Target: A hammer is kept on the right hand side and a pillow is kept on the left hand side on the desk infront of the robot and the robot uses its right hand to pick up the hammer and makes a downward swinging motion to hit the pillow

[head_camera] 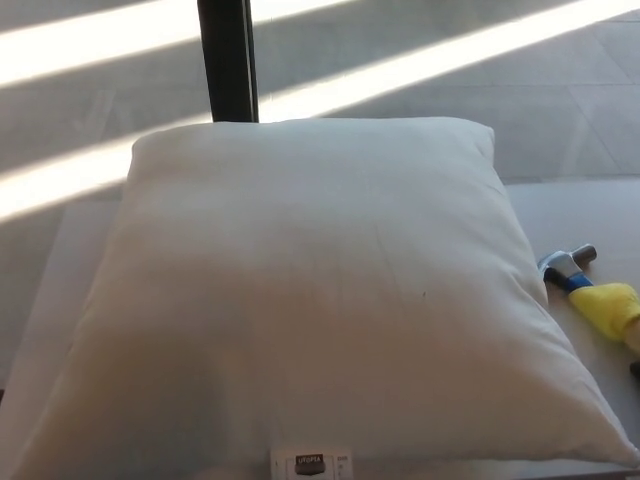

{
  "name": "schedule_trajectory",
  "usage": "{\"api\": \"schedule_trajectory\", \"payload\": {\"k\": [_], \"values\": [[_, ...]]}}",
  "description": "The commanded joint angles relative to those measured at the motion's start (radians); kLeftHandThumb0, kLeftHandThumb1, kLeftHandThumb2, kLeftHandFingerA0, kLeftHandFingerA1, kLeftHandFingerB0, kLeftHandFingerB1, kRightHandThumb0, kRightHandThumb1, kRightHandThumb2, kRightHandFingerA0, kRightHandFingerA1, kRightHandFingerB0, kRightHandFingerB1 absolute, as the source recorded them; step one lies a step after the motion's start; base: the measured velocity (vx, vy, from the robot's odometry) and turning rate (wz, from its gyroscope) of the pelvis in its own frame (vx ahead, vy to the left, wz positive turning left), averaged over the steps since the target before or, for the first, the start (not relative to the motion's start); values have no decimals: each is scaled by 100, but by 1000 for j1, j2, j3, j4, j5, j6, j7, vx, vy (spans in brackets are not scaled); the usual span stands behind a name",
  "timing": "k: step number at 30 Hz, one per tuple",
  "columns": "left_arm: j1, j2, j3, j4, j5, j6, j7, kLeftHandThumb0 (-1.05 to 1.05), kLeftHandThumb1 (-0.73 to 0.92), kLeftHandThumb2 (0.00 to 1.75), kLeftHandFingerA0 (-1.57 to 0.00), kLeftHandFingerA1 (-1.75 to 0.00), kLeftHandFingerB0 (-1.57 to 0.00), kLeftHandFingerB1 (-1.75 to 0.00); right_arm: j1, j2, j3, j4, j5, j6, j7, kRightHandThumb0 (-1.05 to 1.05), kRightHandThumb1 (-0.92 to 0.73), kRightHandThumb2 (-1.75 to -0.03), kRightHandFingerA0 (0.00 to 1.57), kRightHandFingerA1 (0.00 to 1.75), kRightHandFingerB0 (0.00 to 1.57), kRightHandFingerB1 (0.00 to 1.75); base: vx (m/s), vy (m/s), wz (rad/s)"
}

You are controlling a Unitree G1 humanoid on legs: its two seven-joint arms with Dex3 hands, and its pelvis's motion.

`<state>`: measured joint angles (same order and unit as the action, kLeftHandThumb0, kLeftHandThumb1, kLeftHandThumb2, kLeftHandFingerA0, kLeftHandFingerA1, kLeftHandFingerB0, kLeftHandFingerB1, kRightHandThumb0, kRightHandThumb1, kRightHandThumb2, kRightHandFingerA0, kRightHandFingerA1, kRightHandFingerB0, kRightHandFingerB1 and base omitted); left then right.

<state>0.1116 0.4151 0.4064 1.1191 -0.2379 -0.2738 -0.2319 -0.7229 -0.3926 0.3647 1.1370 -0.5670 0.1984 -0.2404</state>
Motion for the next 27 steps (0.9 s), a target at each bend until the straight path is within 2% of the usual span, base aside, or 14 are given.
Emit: {"api": "schedule_trajectory", "payload": {"k": [1, 3, 4, 9, 10, 12, 13, 15, 16, 19, 21, 22, 24, 27], "values": [[6, 15, 11, 5, -5, -9, -16, -68, 67, 61, -80, -54, -71, -47, -20, -9, -22, 2, 27, 53, 91, -44, -87, -69, 77, 144, 68, 74, 0, 0, 0], [10, 16, 7, 3, 1, -18, -17, -67, 68, 61, -80, -55, -71, -47, -27, -17, -30, -5, 29, 52, 98, -43, -89, -66, 84, 124, 74, 68, 0, 0, 0], [9, 17, 7, 9, 3, -20, -15, -67, 68, 61, -81, -54, -70, -46, -46, -23, -26, -2, 23, 76, 124, -45, -85, -64, 64, 83, 74, 71, 0, 0, 0], [7, 30, 13, 20, 0, -16, -14, -64, 68, 61, -81, -53, -71, -46, -67, -31, -45, -5, 40, 56, 153, -38, -79, -66, 71, 100, 72, 80, 0, 0, 0], [10, 29, 13, 12, -1, -10, -11, -65, 68, 61, -81, -53, -71, -46, -60, -32, -58, -15, 49, 45, 138, -36, -75, -71, 77, 140, 73, 97, 0, 0, 0], [13, 30, 11, 16, 3, -25, -20, -66, 69, 61, -78, -52, -68, -46, -59, -46, -51, -22, 39, 40, 148, -39, -77, -73, 87, 155, 76, 117, 0, 0, 0], [12, 30, 10, 19, 5, -29, -18, -66, 69, 61, -79, -52, -69, -46, -65, -47, -54, -19, 41, 49, 157, -40, -81, -71, 84, 128, 76, 93, 0, 0, 0], [15, 30, 15, 22, 0, -26, -19, -66, 68, 61, -78, -52, -69, -46, -72, -40, -65, -24, 48, 62, 152, -38, -81, -74, 88, 147, 78, 110, 0, 0, 0], [14, 30, 19, 29, -5, -29, -25, -67, 68, 61, -79, -52, -70, -46, -76, -39, -74, -24, 55, 56, 150, -38, -80, -74, 86, 130, 80, 95, 0, 0, 0], [13, 33, 19, 27, -3, -12, -18, -66, 68, 61, -78, -51, -69, -45, -85, -36, -106, -50, 75, 89, 165, -41, -85, -76, 87, 128, 76, 91, 0, 0, 0], [16, 32, 18, 21, -3, -14, -21, -65, 69, 61, -76, -51, -67, -46, -92, -42, -124, -72, 86, 102, 186, -40, -85, -75, 69, 117, 69, 86, 0, 0, 0], [17, 31, 20, 20, -5, -14, -23, -66, 68, 61, -78, -53, -69, -47, -91, -45, -129, -82, 87, 101, 192, -38, -84, -79, 66, 86, 71, 78, 0, 0, 0], [17, 30, 23, 18, -8, -15, -26, -66, 68, 61, -78, -53, -69, -47, -89, -51, -136, -99, 90, 101, 203, -38, -84, -79, 66, 86, 71, 78, 0, 0, 0], [27, 30, 24, 29, -4, -22, -28, -68, 68, 61, -76, -51, -67, -46, -76, -38, -226, -137, 170, 86, 215, -34, -65, -96, 86, 170, 74, 137, 0, 0, 0]]}}
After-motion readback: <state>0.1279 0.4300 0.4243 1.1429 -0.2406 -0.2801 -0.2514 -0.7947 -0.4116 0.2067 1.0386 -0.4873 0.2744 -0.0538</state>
